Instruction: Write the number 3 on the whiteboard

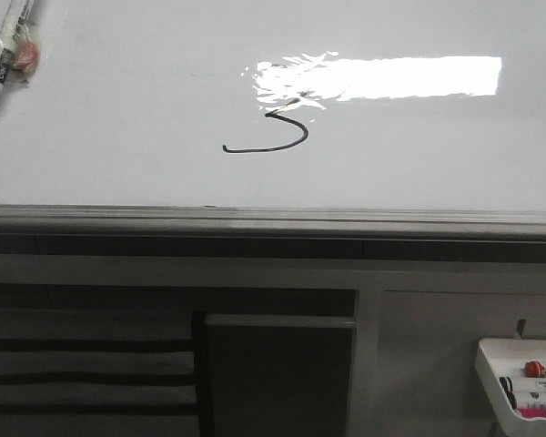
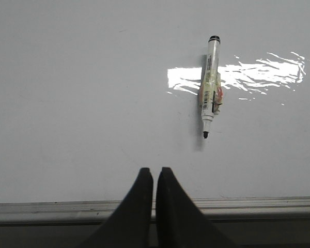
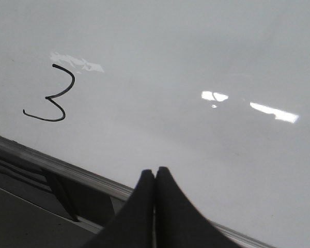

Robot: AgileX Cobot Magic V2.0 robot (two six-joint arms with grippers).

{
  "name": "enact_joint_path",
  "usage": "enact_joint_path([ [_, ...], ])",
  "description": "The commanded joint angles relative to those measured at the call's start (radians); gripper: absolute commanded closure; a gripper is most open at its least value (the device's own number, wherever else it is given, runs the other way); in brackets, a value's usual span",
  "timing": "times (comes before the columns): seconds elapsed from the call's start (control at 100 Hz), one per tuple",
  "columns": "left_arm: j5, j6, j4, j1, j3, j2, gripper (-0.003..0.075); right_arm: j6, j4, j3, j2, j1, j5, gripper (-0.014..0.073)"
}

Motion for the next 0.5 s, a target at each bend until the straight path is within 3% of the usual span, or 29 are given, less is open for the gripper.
enact_joint_path([
  [0.0,-0.067,-0.011,0.001,0.0,0.001,-0.032,0.0739,0.002,0.009,-0.025,0.004,-0.008,-0.07,0.0673],
  [0.3,-0.067,-0.011,0.001,0.0,0.001,-0.032,0.0739,0.002,0.012,0.009,-0.04,-0.005,-0.088,0.0673],
  [0.49,-0.067,-0.011,0.001,0.0,0.001,-0.032,0.0739,0.002,0.012,0.252,-0.238,-0.026,-0.25,0.0673],
])
